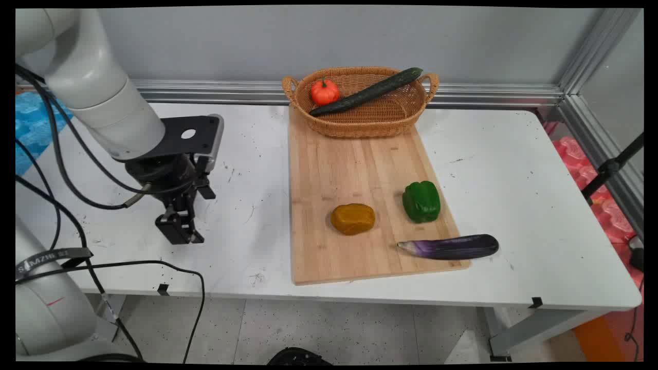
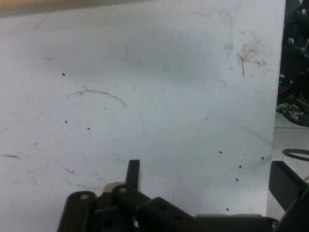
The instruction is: Pick up the potato from the cutting board
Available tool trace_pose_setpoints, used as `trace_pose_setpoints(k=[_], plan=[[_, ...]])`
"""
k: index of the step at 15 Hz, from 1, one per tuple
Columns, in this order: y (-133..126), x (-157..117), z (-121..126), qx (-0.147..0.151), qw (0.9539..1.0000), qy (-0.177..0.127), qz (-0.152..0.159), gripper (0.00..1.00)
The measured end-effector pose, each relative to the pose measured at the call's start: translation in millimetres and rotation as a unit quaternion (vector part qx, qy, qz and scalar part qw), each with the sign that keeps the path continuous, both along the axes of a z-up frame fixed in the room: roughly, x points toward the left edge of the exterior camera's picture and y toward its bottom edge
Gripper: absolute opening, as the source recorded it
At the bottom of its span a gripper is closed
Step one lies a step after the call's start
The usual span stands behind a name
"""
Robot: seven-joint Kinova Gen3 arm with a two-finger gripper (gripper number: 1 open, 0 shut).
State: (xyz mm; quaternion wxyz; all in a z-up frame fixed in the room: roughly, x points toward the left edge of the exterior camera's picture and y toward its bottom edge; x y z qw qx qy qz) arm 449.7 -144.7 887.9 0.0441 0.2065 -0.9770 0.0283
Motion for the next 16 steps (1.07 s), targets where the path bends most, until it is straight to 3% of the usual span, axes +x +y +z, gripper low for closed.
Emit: trace_pose_setpoints(k=[7,16], plan=[[-35.5,-38.3,0.5,-0.029,0.9985,0.044,0.015,1.0],[-87.6,-103.1,-2.8,-0.072,0.99,0.116,0.036,1.0]])
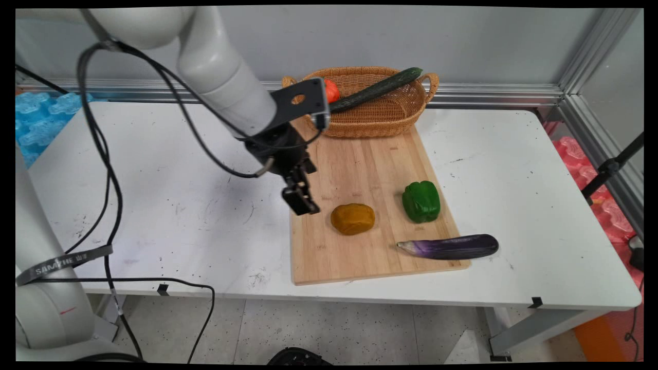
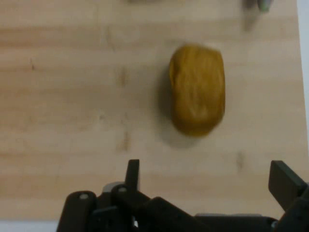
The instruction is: Pick up the potato from the cutting board
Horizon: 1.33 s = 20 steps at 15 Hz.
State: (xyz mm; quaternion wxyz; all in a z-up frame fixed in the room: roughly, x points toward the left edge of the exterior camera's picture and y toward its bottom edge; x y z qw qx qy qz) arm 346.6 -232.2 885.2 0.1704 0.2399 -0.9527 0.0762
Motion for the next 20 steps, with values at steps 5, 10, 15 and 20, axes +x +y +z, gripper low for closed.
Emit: trace_pose_setpoints(k=[5,10,15,20], plan=[[-10.5,-22.2,-22.9,-0.019,0.9995,0.024,0.002,1.0],[-17.3,-36.4,-56.3,-0.033,0.9987,0.039,0.004,1.0],[-20.6,-43.2,-81.8,-0.039,0.9981,0.047,0.009,1.0],[-22.0,-47.1,-100.5,-0.036,0.9978,0.053,0.018,1.0]])
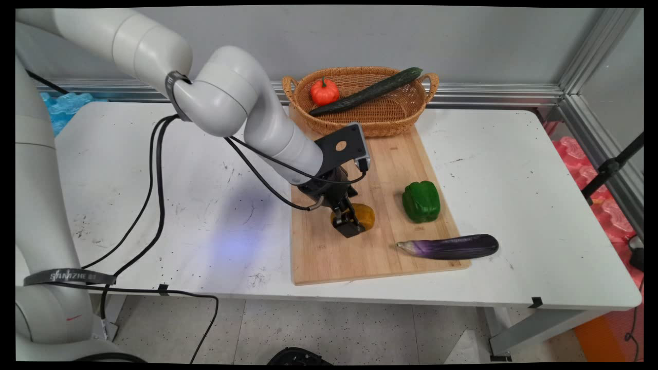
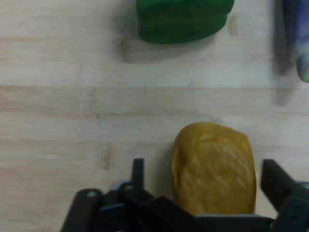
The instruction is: Pick up the potato from the cutting board, then place the picked object in the vegetable basket
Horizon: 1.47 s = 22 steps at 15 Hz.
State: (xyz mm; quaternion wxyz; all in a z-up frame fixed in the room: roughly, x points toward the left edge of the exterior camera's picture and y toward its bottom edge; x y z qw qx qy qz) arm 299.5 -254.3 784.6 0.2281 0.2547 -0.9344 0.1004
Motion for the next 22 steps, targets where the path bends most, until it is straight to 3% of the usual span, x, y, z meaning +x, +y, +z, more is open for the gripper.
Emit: trace_pose_setpoints(k=[1,7,12,16,22], plan=[[-0.2,-0.9,-2.7,0.002,1.0,0.001,0.002,0.0],[-8.9,-5.7,-2.9,0.016,0.9995,0.016,0.02,0.0],[-34.9,-6.9,24.9,0.026,0.9982,0.04,0.037,0.0],[-71.9,-2.0,54.1,0.008,0.9979,0.052,0.037,0.0],[-135.0,8.9,83.4,-0.042,0.9967,0.061,0.034,0.0]])
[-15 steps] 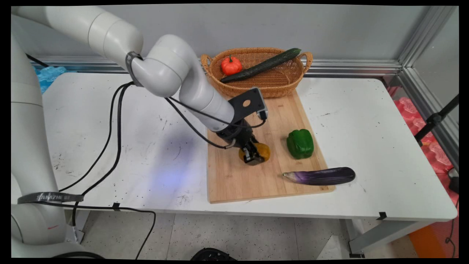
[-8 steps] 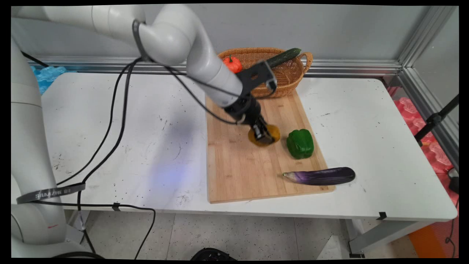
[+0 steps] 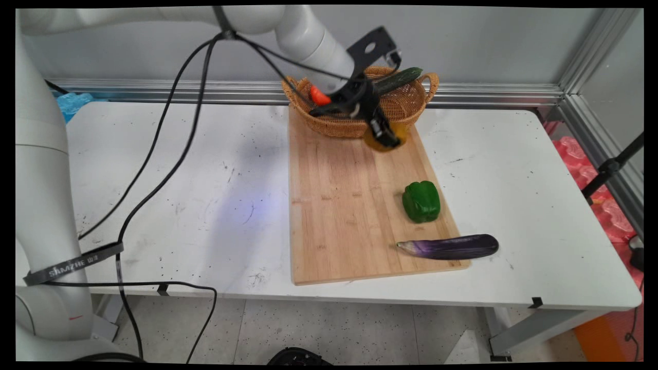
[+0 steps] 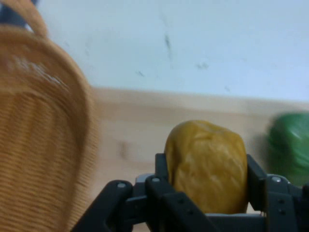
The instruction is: Place the picked object in the vegetable basket
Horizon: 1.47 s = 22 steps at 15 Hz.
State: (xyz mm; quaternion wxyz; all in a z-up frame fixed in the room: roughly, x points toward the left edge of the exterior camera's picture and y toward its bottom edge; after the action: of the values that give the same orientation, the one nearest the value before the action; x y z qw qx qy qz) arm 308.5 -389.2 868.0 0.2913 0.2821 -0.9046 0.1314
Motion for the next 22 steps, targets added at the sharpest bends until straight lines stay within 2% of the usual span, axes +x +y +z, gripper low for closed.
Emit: trace_pose_setpoints(k=[5,10,16,22], plan=[[-55.9,10.3,7.7,-0.045,0.999,0.003,-0.001,0.0],[-103.0,19.9,-6.5,-0.07,0.9976,0.002,-0.002,0.0],[-135.9,26.1,-34.9,-0.074,0.9972,-0.001,-0.002,0.0],[-150.5,27.6,-54.1,-0.071,0.9975,-0.004,-0.003,0.0]])
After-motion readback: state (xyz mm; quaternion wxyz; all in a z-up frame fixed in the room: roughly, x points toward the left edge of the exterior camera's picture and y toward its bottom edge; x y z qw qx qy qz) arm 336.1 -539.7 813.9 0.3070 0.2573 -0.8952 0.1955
